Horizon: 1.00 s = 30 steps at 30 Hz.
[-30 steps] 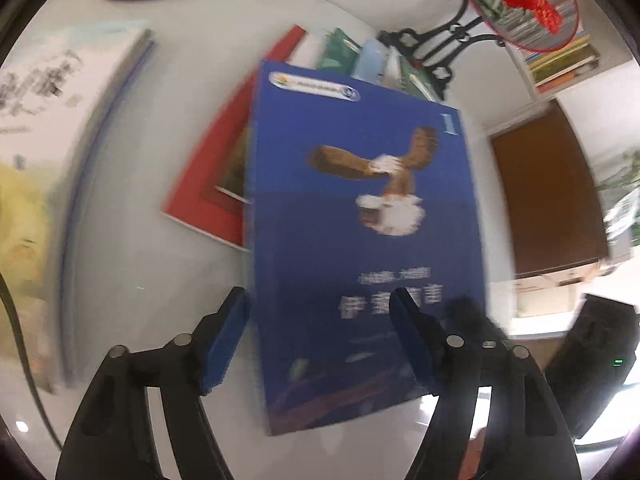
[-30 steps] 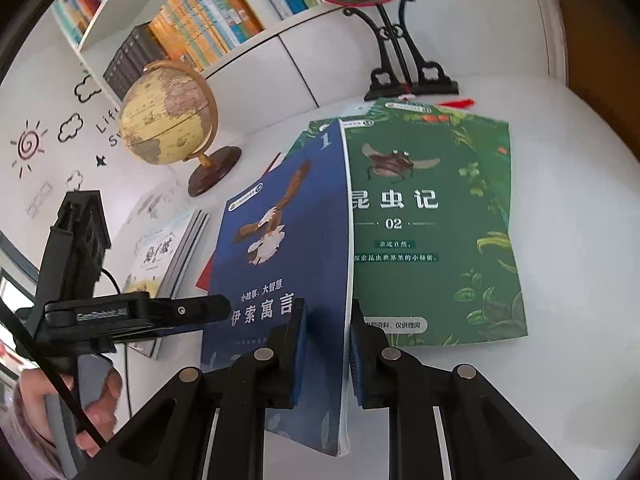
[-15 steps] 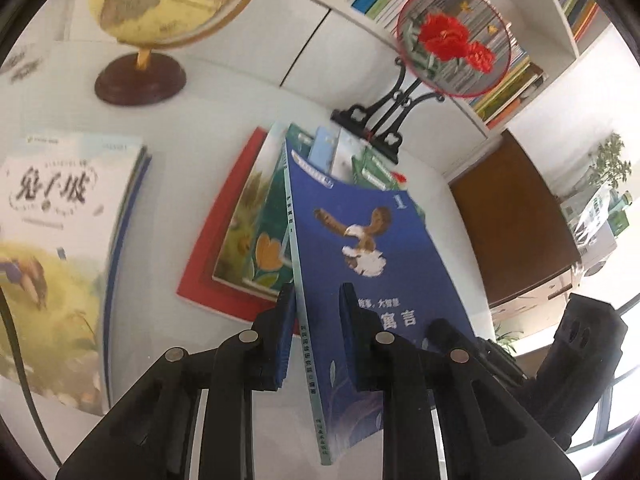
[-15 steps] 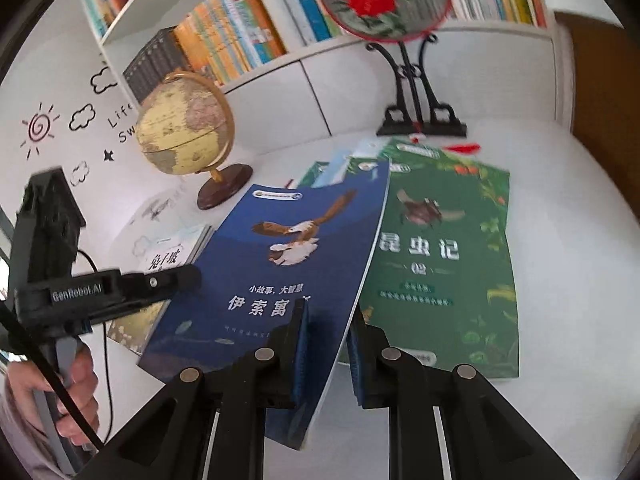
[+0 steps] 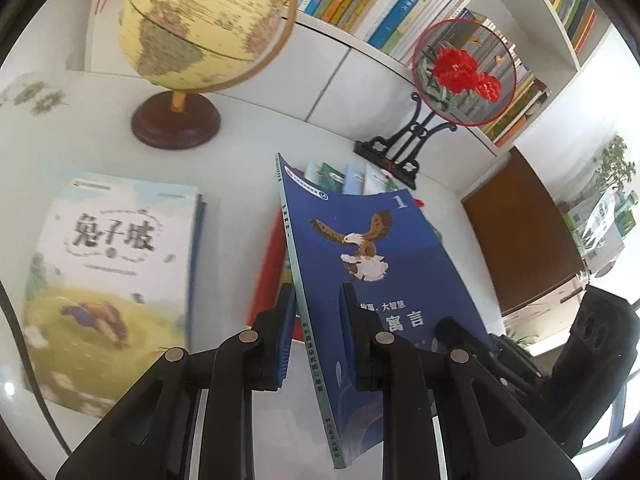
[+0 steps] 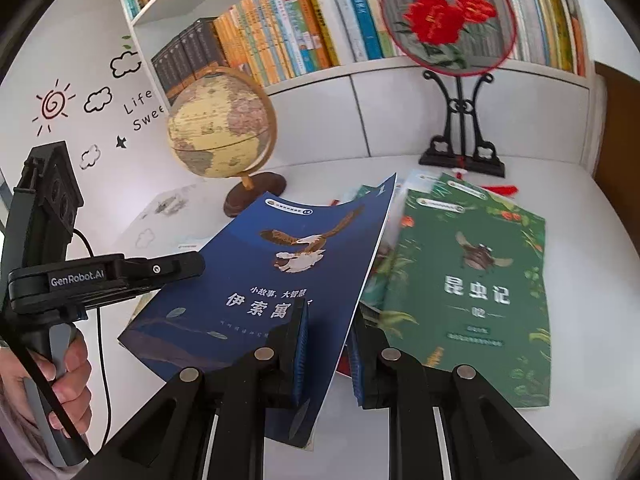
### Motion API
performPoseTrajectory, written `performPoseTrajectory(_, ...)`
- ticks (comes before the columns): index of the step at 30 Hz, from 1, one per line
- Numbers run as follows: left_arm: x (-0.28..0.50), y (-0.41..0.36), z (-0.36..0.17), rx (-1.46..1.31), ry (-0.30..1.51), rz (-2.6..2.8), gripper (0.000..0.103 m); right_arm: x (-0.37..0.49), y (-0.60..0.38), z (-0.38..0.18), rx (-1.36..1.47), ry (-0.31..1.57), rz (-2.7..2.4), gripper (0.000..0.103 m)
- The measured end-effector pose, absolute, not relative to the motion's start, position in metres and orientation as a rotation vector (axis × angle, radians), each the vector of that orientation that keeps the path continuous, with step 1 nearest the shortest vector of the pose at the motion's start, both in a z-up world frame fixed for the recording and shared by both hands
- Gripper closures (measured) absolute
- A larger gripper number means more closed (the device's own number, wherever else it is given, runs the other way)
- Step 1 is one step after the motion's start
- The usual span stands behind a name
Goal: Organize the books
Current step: 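Carry the blue book toward the globe beside the white book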
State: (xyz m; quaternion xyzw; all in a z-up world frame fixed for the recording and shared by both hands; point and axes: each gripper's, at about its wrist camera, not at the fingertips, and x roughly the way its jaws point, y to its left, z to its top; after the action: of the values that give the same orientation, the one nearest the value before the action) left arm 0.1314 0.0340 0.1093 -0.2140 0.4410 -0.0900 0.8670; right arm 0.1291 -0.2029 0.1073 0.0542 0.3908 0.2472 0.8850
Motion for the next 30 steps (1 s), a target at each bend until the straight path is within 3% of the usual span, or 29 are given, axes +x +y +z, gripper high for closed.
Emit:
performPoseTrajectory(16, 0.119, 0.123, 0.133, -0.425, 0.865, -0.121, 0.086, 0.128, -0.111, 0.129, 0.108, 0.761, 0.576, 0.085)
performPoseTrajectory(30, 0.108, 0.187, 0.118, -0.414, 0.901, -0.042, 0.085, 0.128, -0.027, 0.117, 0.077, 0.793, 0.650, 0.085)
